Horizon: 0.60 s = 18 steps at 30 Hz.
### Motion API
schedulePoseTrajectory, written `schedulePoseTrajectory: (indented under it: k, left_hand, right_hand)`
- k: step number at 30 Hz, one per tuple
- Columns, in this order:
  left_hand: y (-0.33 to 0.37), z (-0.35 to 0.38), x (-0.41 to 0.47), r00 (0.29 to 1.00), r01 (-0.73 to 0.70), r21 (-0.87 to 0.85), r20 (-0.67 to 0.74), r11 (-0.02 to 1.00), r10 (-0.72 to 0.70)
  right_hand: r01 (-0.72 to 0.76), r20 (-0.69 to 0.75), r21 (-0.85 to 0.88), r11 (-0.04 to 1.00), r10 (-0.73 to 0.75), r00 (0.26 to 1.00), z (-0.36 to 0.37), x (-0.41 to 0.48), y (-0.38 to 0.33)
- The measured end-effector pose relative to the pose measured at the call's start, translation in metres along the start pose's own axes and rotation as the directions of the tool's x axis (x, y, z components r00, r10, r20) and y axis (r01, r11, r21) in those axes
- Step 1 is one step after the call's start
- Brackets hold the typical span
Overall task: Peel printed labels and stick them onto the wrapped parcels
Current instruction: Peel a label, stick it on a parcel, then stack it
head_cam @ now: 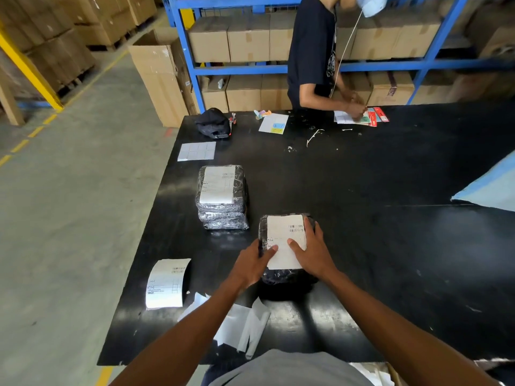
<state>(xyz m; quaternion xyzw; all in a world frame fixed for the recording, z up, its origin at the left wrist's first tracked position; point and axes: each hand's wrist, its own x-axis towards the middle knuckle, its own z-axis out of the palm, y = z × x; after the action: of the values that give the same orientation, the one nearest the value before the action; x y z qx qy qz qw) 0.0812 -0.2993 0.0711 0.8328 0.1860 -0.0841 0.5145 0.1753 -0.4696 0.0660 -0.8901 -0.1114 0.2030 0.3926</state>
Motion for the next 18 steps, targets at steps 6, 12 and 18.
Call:
schedulePoseTrajectory:
  k: [6,12,18]
  left_hand:
    - [0.005,0.0,0.014,0.96,-0.025,0.104,-0.277,0.994,0.053]
    - [0.046,-0.026,0.064,0.923,-0.052,0.059,-0.379,0.997,0.071]
    - [0.065,-0.041,0.138,0.942,-0.004,-0.054,-0.336,0.999,-0.014]
  right_hand:
    - [0.043,-0.081,0.017,0.999,-0.042,0.996,-0.008,0.017,-0.01]
    - [0.085,-0.12,-0.02,0.996,-0.087,0.989,-0.038,0.068,-0.05]
    - [0.059,-0.093,0.016,0.998,-0.058,0.994,-0.045,0.146,-0.072]
